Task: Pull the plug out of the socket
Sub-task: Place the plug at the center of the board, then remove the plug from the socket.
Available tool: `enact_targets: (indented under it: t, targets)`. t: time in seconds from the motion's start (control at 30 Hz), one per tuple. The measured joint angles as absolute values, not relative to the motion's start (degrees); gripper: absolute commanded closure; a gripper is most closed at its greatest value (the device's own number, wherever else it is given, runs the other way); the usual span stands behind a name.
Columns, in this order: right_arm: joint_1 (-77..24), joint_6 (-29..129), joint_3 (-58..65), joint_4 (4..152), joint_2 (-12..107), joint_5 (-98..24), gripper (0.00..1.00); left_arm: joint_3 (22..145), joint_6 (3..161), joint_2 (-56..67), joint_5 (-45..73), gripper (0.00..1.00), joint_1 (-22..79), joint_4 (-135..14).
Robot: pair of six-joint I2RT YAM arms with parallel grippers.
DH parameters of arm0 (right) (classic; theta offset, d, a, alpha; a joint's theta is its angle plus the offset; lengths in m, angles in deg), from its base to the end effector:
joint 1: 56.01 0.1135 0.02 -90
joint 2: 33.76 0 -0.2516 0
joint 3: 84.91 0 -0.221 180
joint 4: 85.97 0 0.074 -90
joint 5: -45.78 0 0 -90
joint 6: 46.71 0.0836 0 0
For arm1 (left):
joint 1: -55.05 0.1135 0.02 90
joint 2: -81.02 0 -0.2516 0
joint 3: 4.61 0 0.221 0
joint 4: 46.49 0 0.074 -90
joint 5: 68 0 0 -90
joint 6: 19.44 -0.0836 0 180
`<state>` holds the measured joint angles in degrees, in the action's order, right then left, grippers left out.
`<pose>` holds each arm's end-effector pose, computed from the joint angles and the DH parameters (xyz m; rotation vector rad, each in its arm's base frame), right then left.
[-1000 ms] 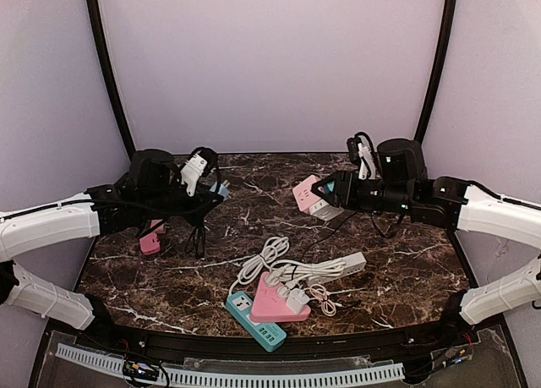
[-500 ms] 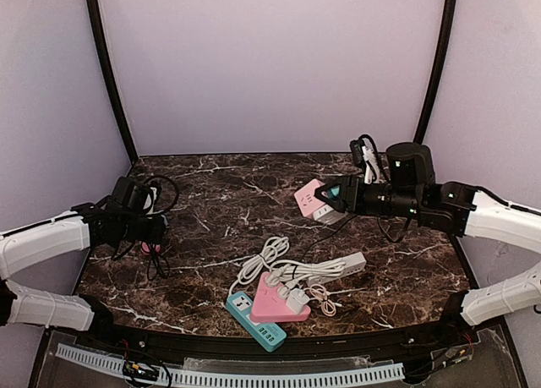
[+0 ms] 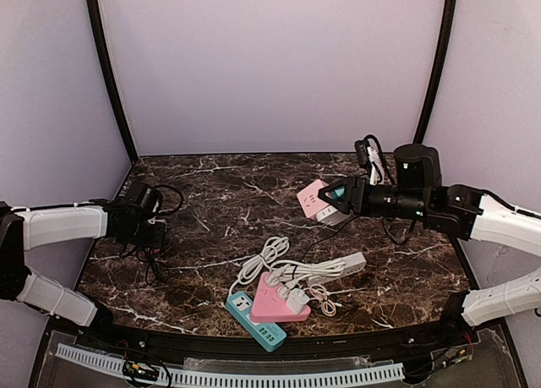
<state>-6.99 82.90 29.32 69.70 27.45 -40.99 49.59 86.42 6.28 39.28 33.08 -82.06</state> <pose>0.1717 0.2049 0.2983 -0.2110 2.0627 1.0602 0.2379 -0.0692 0.1510 0.0176 2.4893 0.1118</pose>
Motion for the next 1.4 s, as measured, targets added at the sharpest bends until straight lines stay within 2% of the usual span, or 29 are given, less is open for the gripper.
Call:
enact_targets:
  t: [0.17, 0.27, 0.47, 0.63, 0.83, 1.03, 1.27, 1.4]
  targets:
    - [-7.0, 83.0, 29.9, 69.6, 27.5, -41.0, 1.0, 49.8, 86.5, 5.3, 39.5, 0.62, 33.2, -82.1]
    - [-7.0, 83.0, 29.9, 69.7, 27.4, -41.0, 1.0, 50.6, 86.5, 4.6, 39.3, 0.43, 33.4, -82.1]
    - [-6.6, 82.9, 29.9, 69.6, 26.9, -40.9, 1.0, 51.6, 86.3, 4.4, 39.0, 0.2, 33.6, -82.1]
    - [-6.1, 81.9, 29.9, 69.7, 26.9, -39.6, 1.0, 51.6, 86.2, 5.5, 38.9, 0.07, 33.6, -82.6]
    - [-4.0, 77.9, 31.9, 74.6, 25.5, -36.2, 1.0, 53.8, 84.6, 13.8, 35.6, 0.06, 33.6, -83.4]
    - [-2.8, 74.9, 32.4, 81.0, 25.7, -29.8, 1.0, 58.6, 80.4, 22.0, 24.1, 0.08, 33.6, -81.8]
    - [-2.8, 75.1, 32.5, 91.4, 30.7, -20.6, 1.0, 66.4, 76.5, 18.5, -0.3, 0.11, 31.7, -80.1]
    - [-2.8, 75.3, 32.5, 94.1, 33.1, -18.5, 1.0, 68.6, 74.4, 15.0, -8.0, 0.1, 24.3, -77.0]
